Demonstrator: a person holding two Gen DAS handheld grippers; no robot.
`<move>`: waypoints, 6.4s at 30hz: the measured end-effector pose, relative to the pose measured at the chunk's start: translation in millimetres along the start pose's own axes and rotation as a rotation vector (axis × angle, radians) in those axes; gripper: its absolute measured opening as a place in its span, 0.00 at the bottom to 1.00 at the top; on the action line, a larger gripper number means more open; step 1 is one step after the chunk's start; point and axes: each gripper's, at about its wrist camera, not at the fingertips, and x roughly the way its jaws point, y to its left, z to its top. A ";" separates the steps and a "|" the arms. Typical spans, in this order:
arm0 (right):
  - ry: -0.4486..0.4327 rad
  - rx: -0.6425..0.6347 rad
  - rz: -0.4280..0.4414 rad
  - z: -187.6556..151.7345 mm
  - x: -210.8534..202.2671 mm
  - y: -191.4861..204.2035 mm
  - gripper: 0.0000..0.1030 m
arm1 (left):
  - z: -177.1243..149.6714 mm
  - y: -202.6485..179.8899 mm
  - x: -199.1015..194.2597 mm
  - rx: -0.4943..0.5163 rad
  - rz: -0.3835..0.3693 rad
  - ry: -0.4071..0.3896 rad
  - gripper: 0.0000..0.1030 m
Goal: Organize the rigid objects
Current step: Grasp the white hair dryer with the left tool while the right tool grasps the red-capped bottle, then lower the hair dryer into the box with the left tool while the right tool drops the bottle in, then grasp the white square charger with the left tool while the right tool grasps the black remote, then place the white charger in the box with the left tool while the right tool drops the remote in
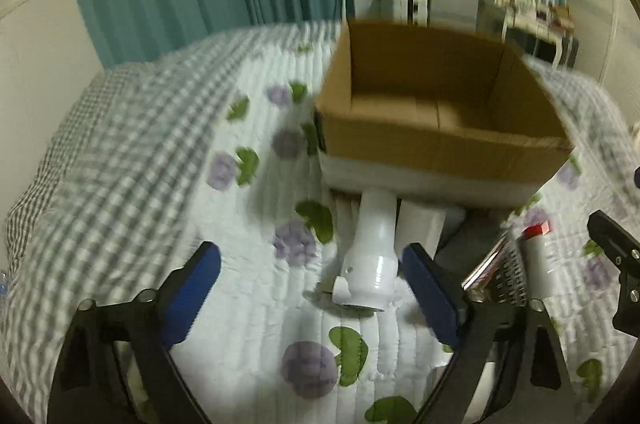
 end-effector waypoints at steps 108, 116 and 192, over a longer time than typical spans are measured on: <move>0.270 0.138 0.027 -96.0 9.4 -29.2 0.91 | -125.5 -115.8 -11.6 0.217 -0.181 0.149 0.57; 0.270 0.129 0.077 -90.1 13.4 -22.5 0.91 | -92.4 -74.5 -21.4 0.114 -0.168 0.101 0.49; 0.030 0.140 0.245 93.7 52.6 -47.4 0.78 | 101.8 -22.7 -52.0 0.118 -0.152 -0.207 0.95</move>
